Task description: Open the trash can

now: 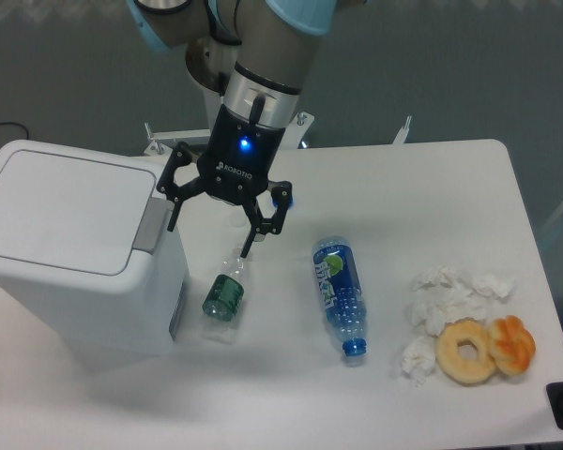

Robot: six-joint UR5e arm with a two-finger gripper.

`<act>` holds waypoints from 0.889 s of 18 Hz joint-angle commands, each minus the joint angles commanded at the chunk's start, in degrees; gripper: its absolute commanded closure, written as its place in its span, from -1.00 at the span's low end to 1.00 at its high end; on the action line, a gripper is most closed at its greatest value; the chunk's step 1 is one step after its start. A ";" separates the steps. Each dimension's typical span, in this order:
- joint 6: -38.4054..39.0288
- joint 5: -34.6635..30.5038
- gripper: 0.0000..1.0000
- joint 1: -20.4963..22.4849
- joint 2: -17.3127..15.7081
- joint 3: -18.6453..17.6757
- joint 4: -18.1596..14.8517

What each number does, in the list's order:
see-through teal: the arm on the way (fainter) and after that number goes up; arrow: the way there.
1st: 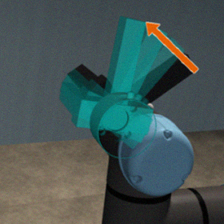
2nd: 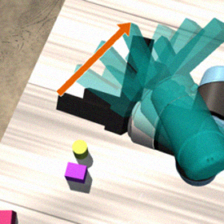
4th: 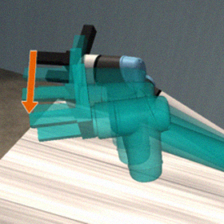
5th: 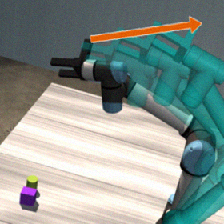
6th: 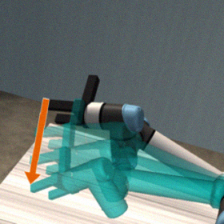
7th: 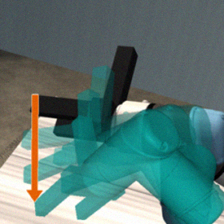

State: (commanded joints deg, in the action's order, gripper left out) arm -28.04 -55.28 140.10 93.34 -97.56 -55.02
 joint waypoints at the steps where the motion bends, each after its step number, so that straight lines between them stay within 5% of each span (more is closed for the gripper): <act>1: 0.00 0.00 -1.00 -0.18 -0.09 -0.18 0.00; 16: 0.44 0.00 -1.00 -1.32 0.09 -0.79 0.17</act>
State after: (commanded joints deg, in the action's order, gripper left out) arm -27.60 -55.28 138.78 93.43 -98.35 -54.84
